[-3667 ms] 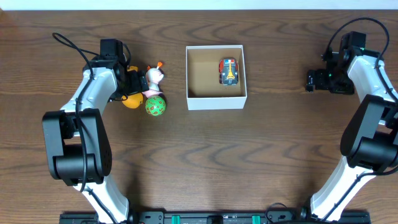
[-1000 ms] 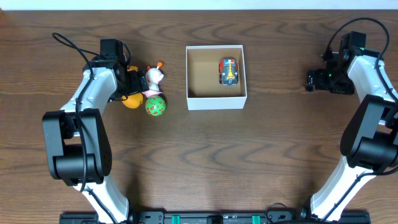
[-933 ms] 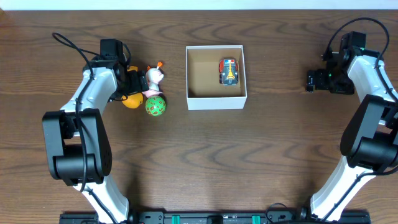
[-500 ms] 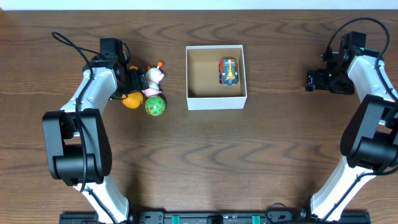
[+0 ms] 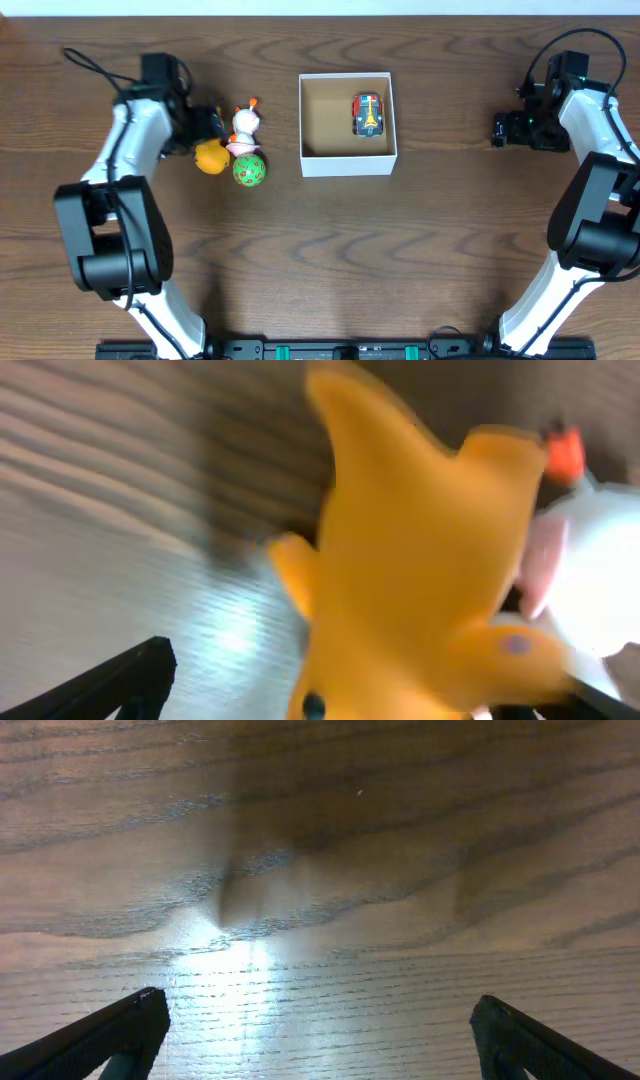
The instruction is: Pack container
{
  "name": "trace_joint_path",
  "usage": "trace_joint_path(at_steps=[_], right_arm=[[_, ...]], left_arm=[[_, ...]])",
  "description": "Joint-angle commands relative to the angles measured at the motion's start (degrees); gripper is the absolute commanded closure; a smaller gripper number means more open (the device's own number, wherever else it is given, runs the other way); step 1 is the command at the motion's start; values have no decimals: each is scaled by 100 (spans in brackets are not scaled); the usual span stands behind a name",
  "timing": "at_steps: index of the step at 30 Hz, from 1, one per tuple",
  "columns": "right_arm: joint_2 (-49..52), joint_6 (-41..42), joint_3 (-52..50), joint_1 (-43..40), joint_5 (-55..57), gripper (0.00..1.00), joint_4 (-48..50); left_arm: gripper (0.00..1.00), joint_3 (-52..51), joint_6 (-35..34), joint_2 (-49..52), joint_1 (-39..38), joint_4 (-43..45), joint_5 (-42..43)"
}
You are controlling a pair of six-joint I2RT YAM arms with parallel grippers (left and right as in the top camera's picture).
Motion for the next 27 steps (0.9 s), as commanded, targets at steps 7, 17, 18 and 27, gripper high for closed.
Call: trace_joint_path(at_steps=[7, 17, 18, 27], right_arm=[[-61, 42, -15, 48, -37, 1, -4], [-61, 42, -15, 48, -37, 1, -4], [-61, 42, -15, 48, -37, 1, -4], [-61, 42, -15, 48, -37, 1, -2]], left_arm=[[3, 1661, 116, -264, 293, -610, -22], [5, 2138, 114, -269, -81, -485, -20], [5, 2138, 111, -269, -136, -426, -20], [5, 2138, -485, -269, -444, 238, -20]])
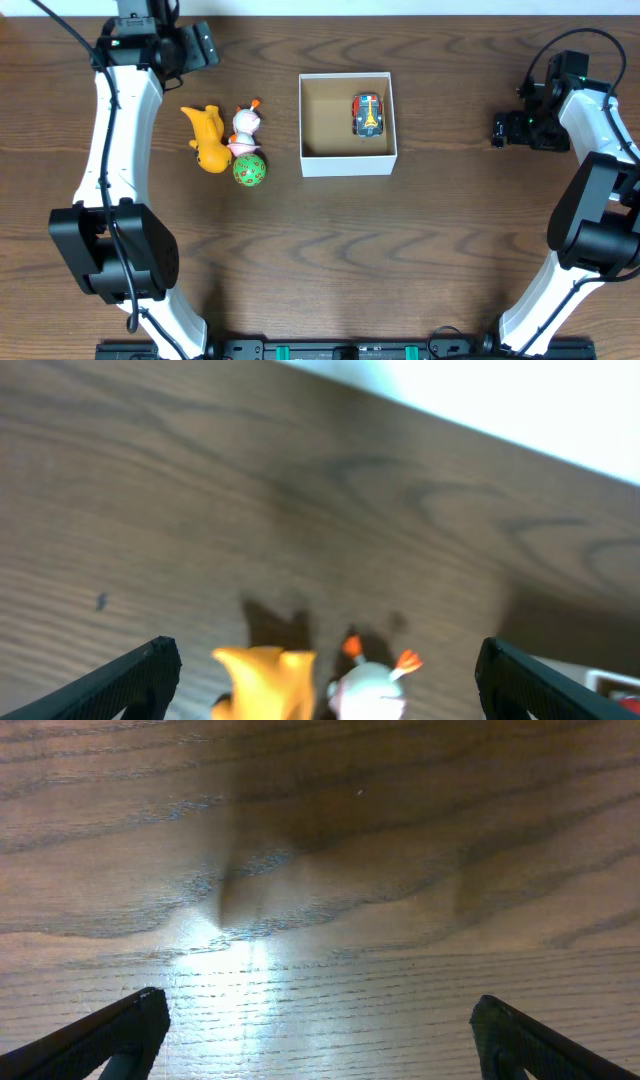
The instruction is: Pack container
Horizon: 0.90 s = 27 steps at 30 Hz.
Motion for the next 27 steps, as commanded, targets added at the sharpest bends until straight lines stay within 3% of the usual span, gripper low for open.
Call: trace_joint_path(at_steps=[1, 20, 27], right_arm=[[-59, 44, -15, 48, -37, 1, -2], [-59, 44, -15, 48, -37, 1, -2], [-59, 44, -15, 48, -37, 1, -4]], left_arm=[[5, 90, -334, -109, -15, 90, -15], [10, 111, -581, -83, -140, 107, 238], [10, 109, -216, -48, -140, -363, 236]])
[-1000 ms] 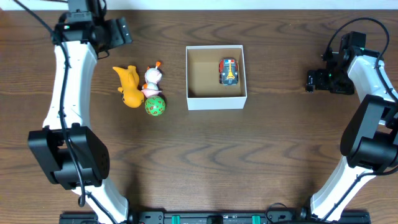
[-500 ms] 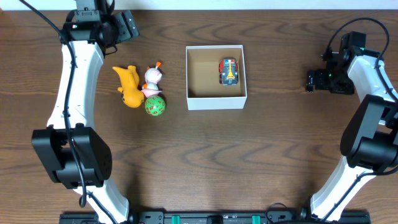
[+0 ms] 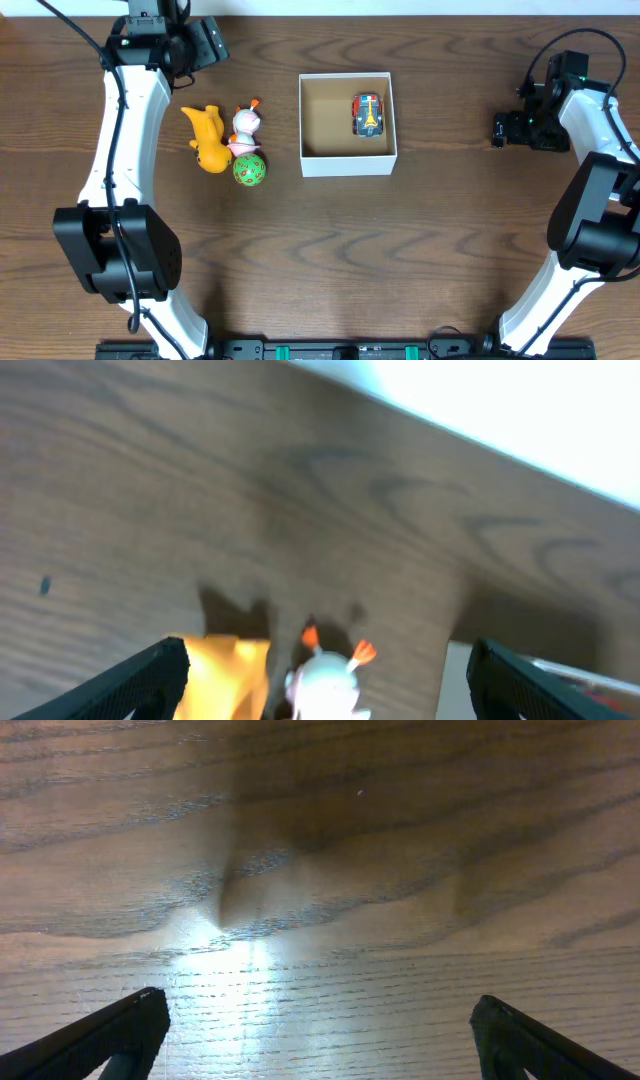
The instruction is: Pack container
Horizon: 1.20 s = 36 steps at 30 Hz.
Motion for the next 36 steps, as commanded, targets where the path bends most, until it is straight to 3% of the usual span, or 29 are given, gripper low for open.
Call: trace_joint_path(at_steps=[1, 9, 20, 22, 25, 36], right_arm=[[-59, 44, -15, 48, -39, 1, -7], [-59, 44, -15, 48, -37, 1, -4], [-59, 44, -15, 48, -37, 1, -7], [-59, 44, -15, 48, -37, 1, -4], [-59, 44, -15, 48, -37, 1, -7], [-59, 44, -15, 48, -37, 1, -4]], left_arm=[[10, 109, 173, -33, 2, -363, 57], [10, -50, 170, 173, -260, -1556, 59], [9, -568, 162, 511, -299, -1132, 33], [2, -568, 146, 612, -232, -970, 33], [2, -568, 149, 728, -131, -791, 28], [1, -568, 173, 1128, 63, -1058, -181]])
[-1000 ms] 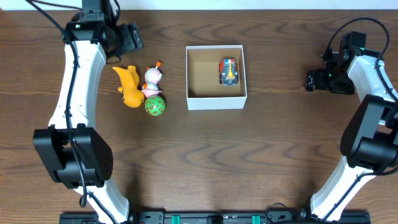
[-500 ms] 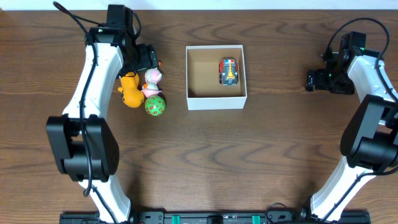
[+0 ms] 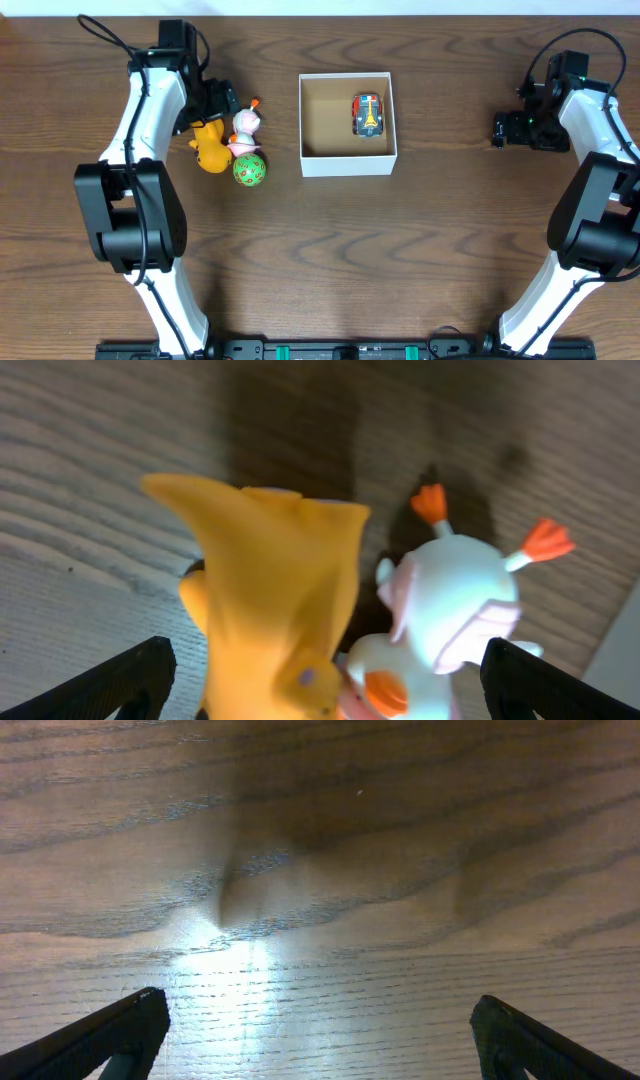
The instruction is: Pack container
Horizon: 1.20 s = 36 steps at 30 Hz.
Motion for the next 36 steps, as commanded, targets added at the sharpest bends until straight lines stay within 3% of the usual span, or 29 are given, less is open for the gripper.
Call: trace_joint_path(at_steps=[1, 10, 11, 13, 15, 21, 24, 36], right_arm=[[-61, 44, -15, 48, -37, 1, -2], [-61, 44, -15, 48, -37, 1, -2], [-61, 44, -15, 48, -37, 1, -2], [-61, 44, -15, 48, -37, 1, -4], [-61, 44, -15, 48, -37, 1, -4], [-61, 44, -15, 48, -37, 1, -2], [-61, 44, -15, 48, -37, 1, -4], [-61, 44, -15, 48, -37, 1, -2]], left_arm=[[1, -35, 76, 195, 13, -131, -116], [0, -35, 186, 525, 15, -505, -205], [16, -35, 186, 544, 20, -503, -205], [57, -35, 205, 553, 37, -505, -256], [77, -33, 205, 535, 61, -516, -354], [81, 129, 205, 372, 146, -678, -352], [93, 369, 205, 149, 177, -787, -352], [94, 1534, 186, -1156, 76, -1187, 26]])
